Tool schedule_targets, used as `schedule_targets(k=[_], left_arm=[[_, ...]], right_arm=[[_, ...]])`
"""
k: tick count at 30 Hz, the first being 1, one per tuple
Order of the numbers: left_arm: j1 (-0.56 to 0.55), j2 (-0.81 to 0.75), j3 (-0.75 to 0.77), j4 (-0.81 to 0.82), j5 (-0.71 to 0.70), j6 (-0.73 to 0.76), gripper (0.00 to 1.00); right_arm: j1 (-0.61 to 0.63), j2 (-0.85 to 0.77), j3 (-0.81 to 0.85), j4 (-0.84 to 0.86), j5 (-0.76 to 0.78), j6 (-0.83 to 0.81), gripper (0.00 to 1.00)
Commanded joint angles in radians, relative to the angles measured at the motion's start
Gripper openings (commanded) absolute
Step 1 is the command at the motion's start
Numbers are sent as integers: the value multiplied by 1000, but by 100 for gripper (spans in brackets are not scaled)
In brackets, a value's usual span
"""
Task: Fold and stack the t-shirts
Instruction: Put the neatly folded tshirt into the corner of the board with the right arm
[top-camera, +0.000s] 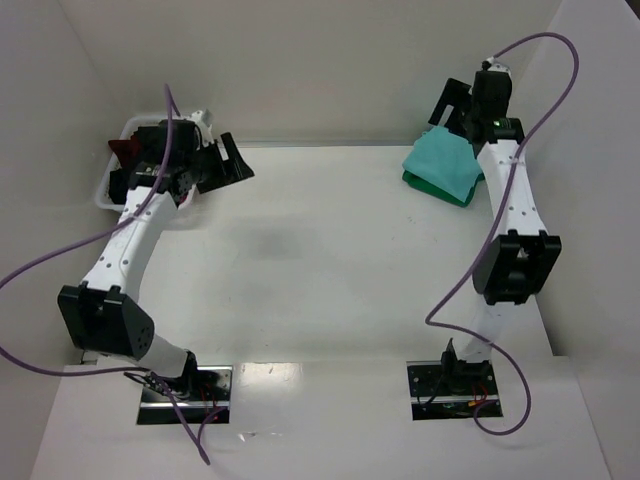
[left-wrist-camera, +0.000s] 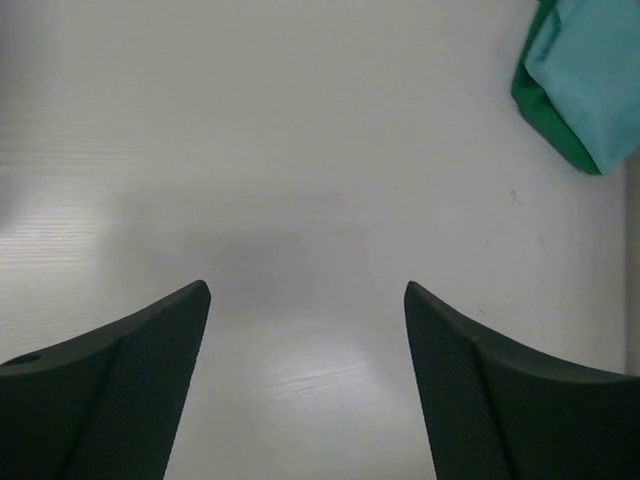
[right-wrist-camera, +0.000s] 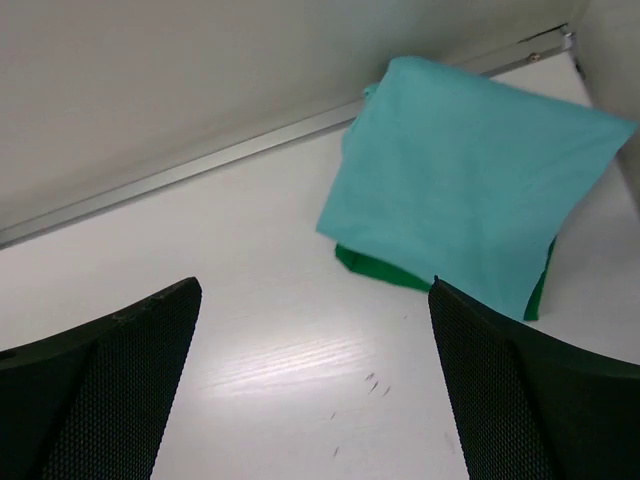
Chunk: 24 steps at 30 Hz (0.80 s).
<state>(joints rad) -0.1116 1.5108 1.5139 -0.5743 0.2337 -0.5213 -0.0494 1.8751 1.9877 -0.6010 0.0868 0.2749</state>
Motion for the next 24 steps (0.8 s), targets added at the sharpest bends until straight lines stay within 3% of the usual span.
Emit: schedule_targets(k=[1,3,6,10,17,24], left_arm=[[6,-151,46,25,-241,87,88],[6,-190,9,37,-339,121,92],[6,-228,-62,57,-421,132,100],[6,-251,-167,45,-378,87,100],[6,-287,-290,92,-266,35,100],[6,-310,-308,117,-266,49,100]], right_arm=[[-35,-108,-151,87,-140,75,100],[-14,-164,-301,128,-212,104,100],[40,-261,-450,181,-182,118,100],[112,-346,-570,145,-113,118,100],[112,-622,-867,257,-136,175,100],[112,-738,-934,244,-125,187,100]])
